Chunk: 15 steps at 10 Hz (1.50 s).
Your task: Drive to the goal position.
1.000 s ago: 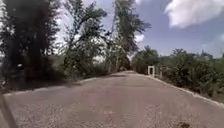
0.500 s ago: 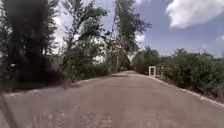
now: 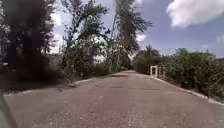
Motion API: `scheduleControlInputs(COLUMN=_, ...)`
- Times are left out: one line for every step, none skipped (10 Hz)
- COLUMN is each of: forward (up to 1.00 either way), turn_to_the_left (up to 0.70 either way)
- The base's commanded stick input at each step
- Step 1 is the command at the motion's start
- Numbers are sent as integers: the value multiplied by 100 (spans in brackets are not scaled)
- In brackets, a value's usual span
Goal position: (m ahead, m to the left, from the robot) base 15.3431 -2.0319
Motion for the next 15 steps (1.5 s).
scheduleControlInputs(forward=50, turn_to_the_left=0)
scheduleControlInputs(forward=50, turn_to_the_left=0)
scheduleControlInputs(forward=50, turn_to_the_left=0)
scheduleControlInputs(forward=50, turn_to_the_left=0)
scheduleControlInputs(forward=50, turn_to_the_left=0)
scheduleControlInputs(forward=50, turn_to_the_left=0)
scheduleControlInputs(forward=50, turn_to_the_left=0)
scheduleControlInputs(forward=50, turn_to_the_left=0)
scheduleControlInputs(forward=50, turn_to_the_left=0)
scheduleControlInputs(forward=50, turn_to_the_left=0)
scheduleControlInputs(forward=50, turn_to_the_left=0)
scheduleControlInputs(forward=50, turn_to_the_left=0)
scheduleControlInputs(forward=50, turn_to_the_left=0)
scheduleControlInputs(forward=50, turn_to_the_left=0)
scheduleControlInputs(forward=50, turn_to_the_left=0)
